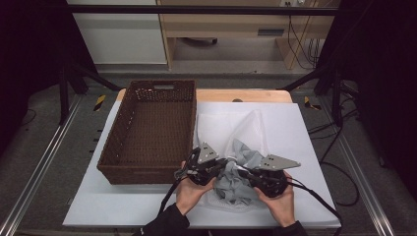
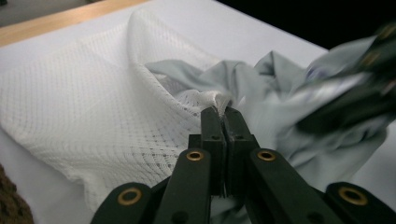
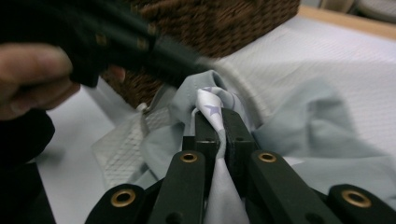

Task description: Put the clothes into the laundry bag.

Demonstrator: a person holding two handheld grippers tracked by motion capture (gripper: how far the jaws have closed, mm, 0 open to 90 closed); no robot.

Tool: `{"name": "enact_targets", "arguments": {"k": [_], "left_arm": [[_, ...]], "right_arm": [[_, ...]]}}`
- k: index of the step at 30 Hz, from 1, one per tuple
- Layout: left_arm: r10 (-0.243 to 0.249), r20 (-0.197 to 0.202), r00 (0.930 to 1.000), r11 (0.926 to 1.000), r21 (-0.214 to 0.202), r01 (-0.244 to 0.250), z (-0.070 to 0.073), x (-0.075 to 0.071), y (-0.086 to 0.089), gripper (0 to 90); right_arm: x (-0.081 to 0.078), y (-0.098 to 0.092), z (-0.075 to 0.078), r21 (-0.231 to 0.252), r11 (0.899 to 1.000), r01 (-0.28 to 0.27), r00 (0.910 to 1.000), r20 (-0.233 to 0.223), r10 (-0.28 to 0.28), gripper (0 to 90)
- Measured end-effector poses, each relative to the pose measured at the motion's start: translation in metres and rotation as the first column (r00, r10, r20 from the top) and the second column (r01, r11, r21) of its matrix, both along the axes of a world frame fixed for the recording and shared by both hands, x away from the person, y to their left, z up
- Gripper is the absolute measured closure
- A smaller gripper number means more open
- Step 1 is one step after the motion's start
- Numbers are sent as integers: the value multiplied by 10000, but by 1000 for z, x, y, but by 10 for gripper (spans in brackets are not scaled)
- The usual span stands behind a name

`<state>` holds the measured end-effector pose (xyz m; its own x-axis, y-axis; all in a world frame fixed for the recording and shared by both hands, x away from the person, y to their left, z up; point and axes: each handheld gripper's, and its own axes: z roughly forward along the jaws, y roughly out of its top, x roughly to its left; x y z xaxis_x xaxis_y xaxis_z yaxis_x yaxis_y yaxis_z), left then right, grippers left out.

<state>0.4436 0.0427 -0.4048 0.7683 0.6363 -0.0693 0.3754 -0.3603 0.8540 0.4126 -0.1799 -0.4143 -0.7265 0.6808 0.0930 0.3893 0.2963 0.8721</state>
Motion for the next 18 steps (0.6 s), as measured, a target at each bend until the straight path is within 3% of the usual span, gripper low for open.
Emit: {"name": "enact_targets", "arguments": {"k": [3,6,10,13,15,18], "left_arm": [[-118,215,9997,9999,25,117,9,-3,-4,889],[-289,369,9989,9995,173,282,13,-6,-10,890],[-358,418,9985,9989,310,345,8,-9,-11,890],[-359,234,9991,9988,356,351,-2,-10,-6,889],[-311,124,9994,9988,393,306,-9,-11,-2,888],[-227,2,9997,9986,473,226,-16,-10,3,887]], "right_arm": [[5,10,-11,-134,9997,205,9993,-317,-209,871],[12,16,-20,-422,9968,673,9972,-302,-686,869],[29,24,-38,-937,9861,1374,9886,-482,-1424,865],[40,28,-51,-1260,9803,1522,9855,-557,-1601,846],[40,28,-51,-1287,9811,1444,9871,-501,-1518,808],[32,21,-38,-1209,9860,1150,9922,-334,-1198,700]]}}
